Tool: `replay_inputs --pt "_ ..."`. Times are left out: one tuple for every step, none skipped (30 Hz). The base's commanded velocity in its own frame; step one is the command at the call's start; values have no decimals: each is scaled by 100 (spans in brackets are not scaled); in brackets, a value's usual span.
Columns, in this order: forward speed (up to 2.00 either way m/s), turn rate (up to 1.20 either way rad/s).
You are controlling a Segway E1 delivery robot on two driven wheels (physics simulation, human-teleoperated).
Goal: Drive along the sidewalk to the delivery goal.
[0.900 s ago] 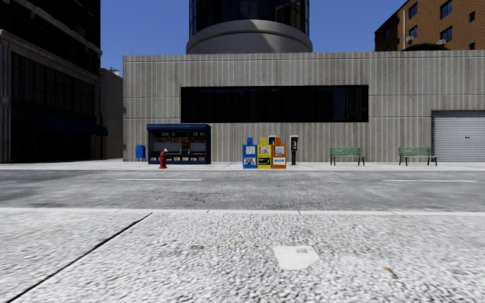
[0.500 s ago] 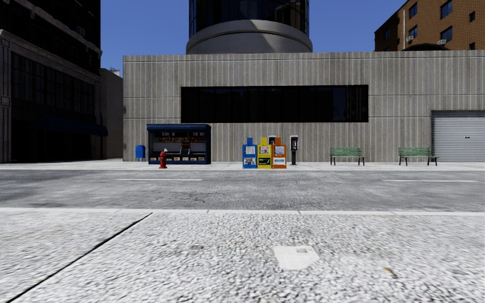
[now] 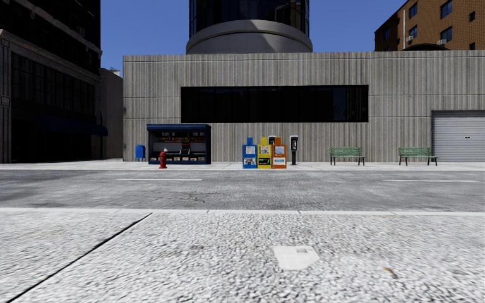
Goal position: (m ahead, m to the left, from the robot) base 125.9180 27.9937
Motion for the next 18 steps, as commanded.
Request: replay_inputs --pt "0 0" --pt "0 0" --pt "0 0" --pt "0 5" --pt "0 21" --pt "0 21" --pt "0 32" --pt "45 41" --pt "92 50" --pt "131 60" --pt "131 60" --pt "147 63" --pt "152 64" --pt "172 64" --pt "200 64" --pt "200 64" --pt "200 67" --pt "200 69"
